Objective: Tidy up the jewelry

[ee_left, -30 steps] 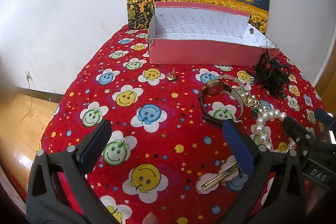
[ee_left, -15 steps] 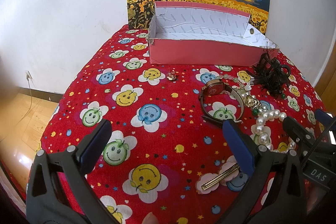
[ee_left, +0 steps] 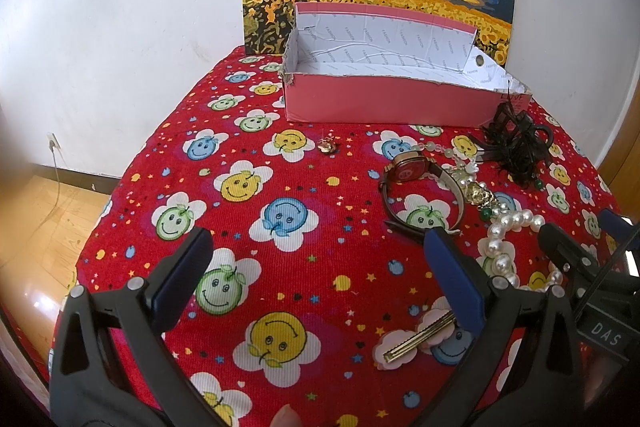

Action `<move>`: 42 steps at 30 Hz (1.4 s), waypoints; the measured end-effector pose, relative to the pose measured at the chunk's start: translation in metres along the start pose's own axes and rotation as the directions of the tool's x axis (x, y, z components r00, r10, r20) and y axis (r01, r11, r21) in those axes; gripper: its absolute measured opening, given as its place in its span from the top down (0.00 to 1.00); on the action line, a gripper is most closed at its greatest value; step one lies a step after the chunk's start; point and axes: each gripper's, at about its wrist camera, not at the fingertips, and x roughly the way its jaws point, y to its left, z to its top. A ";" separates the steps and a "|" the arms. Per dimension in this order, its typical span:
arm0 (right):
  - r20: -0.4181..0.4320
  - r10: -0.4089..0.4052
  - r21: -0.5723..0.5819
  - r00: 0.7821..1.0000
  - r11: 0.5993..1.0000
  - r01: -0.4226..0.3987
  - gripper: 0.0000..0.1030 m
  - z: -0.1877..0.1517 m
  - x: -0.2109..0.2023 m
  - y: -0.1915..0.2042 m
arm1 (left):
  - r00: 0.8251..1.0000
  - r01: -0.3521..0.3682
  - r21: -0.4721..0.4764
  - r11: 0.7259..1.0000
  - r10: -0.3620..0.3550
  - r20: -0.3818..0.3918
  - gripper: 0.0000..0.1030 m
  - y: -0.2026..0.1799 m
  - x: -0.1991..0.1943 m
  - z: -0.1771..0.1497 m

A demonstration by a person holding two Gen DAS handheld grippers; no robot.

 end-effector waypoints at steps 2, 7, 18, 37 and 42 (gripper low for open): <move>0.000 -0.001 0.001 1.000 1.000 0.001 0.00 0.000 0.000 0.000 | 1.000 -0.003 -0.003 1.000 0.003 0.000 0.04 -0.002 0.000 0.000; 0.000 -0.001 0.000 1.000 1.000 0.001 0.00 0.000 0.000 0.000 | 1.000 -0.005 -0.004 1.000 0.005 0.001 0.04 -0.003 0.000 -0.001; -0.012 0.014 0.000 1.000 1.000 -0.014 0.00 -0.001 0.001 0.000 | 1.000 0.004 0.000 1.000 -0.004 -0.011 0.04 -0.002 0.001 0.000; -0.027 0.106 0.066 0.994 0.992 -0.104 0.00 0.032 0.001 -0.022 | 0.997 0.040 -0.061 0.997 -0.044 -0.060 0.04 0.039 0.011 0.033; -0.044 0.123 0.076 0.991 0.990 -0.120 0.00 0.040 0.009 -0.024 | 0.995 0.059 -0.048 0.997 -0.063 -0.084 0.09 0.035 0.024 0.044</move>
